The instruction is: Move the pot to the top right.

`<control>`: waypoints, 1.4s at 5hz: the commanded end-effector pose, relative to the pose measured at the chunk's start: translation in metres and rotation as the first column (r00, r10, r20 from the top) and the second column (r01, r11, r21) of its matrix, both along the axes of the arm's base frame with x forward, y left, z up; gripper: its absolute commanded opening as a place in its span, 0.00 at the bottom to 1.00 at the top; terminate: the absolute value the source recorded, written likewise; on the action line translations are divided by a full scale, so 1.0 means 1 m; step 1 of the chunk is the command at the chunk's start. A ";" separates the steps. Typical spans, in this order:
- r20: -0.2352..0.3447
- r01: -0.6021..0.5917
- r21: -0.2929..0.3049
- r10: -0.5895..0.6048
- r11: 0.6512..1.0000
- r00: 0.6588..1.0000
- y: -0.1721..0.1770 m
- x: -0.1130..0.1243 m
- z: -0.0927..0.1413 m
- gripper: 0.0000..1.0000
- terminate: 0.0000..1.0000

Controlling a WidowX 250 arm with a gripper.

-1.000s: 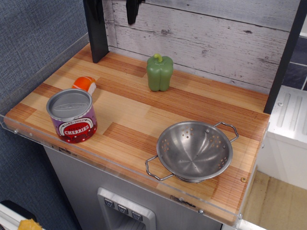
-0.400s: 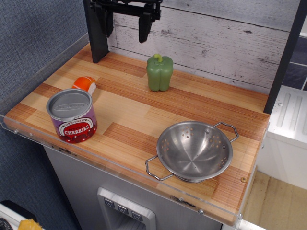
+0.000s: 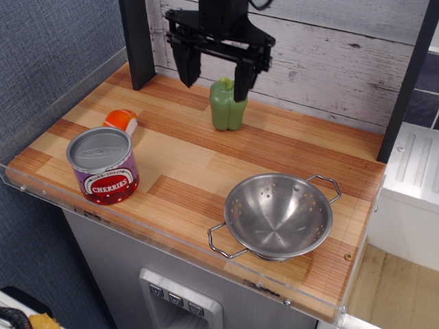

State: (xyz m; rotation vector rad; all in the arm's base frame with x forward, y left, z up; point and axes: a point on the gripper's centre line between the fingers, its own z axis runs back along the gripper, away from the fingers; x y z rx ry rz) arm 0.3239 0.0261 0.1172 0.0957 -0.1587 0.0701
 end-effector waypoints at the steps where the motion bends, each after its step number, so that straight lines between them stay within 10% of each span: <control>1: 0.016 0.289 -0.076 -0.289 0.954 0.957 -0.020 -0.024 -0.007 1.00 0.00; 7: -0.057 0.670 -0.087 -0.675 0.737 0.735 -0.046 -0.025 -0.072 1.00 0.00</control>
